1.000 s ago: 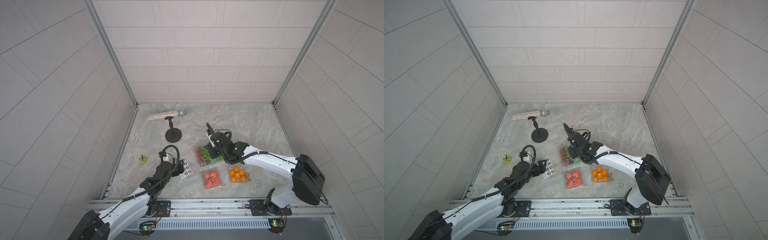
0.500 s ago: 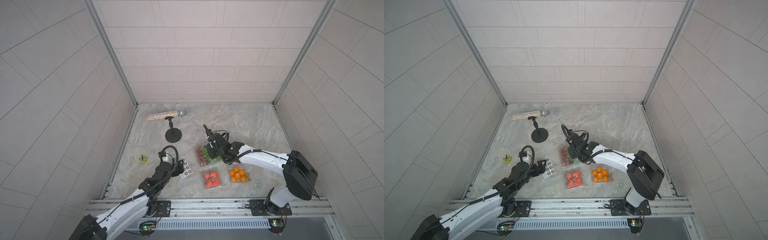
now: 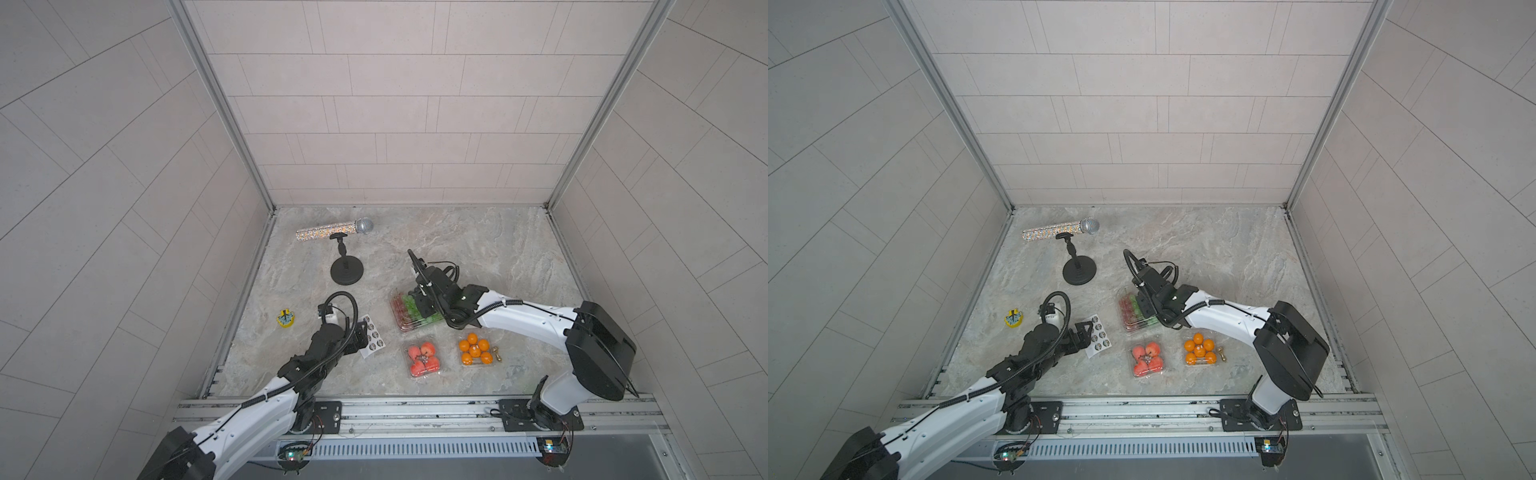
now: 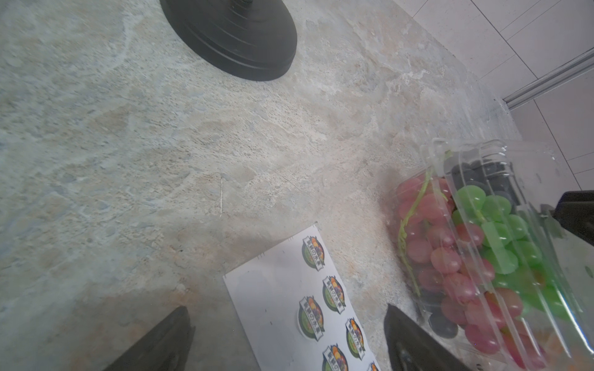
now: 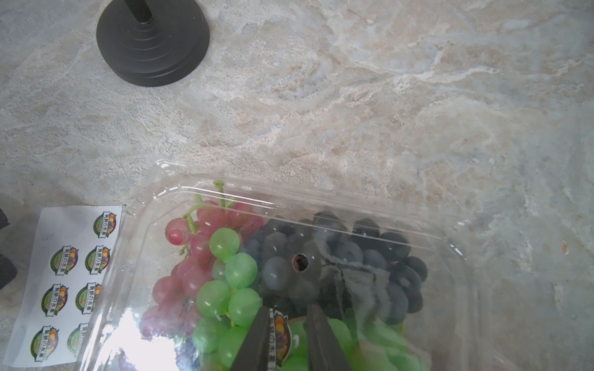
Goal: Label fruit boxes
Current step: Stick the label on the fruit box.
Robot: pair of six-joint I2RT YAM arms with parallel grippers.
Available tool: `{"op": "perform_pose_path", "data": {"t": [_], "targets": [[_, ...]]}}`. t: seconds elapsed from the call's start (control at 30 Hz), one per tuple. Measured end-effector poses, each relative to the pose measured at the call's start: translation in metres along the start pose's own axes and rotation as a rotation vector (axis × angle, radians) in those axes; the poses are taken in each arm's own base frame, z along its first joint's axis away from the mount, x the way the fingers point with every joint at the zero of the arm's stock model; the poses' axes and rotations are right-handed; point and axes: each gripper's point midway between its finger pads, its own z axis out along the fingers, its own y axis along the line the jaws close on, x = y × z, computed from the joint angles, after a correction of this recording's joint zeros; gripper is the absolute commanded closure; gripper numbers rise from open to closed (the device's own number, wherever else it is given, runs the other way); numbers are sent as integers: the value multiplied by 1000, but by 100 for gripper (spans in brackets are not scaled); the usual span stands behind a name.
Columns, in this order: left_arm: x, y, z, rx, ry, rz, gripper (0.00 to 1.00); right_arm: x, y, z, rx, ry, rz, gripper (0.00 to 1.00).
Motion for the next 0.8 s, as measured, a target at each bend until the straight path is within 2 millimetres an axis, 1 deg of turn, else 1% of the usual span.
{"op": "perform_pose_path", "data": {"t": [0.17, 0.3, 0.4, 0.43, 0.47, 0.5, 0.53, 0.57, 0.6, 0.67, 0.73, 0.8], "targets": [[1, -1, 0, 6, 5, 0, 2, 1, 4, -1, -19, -12, 7, 68], [1, -1, 0, 8, 7, 0, 2, 3, 9, -4, -28, -13, -4, 64], [1, -1, 0, 8, 7, 0, 2, 4, 9, -5, -22, -12, -8, 61], [2, -1, 0, 7, 9, 0, 1, 4, 8, -6, -19, -12, -7, 60], [3, 0, 0, 0, 13, 2, 0, 3, 7, -8, -16, -13, -6, 53], [4, 2, 0, -14, 23, 7, 0, 3, 6, -10, -14, -16, 0, 33], [6, 4, -1, -36, 40, 21, 0, 3, 4, -14, -10, -19, 7, 28], [5, 3, -2, -58, 49, 41, 0, 4, 2, -19, -5, -23, 3, 13], [5, 0, -4, -71, 57, 62, 0, 3, 0, -23, -4, -30, 5, 0], [2, -15, -8, -59, 56, 106, 0, -1, -5, -37, 2, -64, 14, 0], [1, -25, -12, -54, 45, 136, 0, -7, -11, -50, 10, -108, 28, 0], [5, -26, -13, -72, 37, 159, 0, -10, -15, -61, 12, -140, 38, 0]]}}
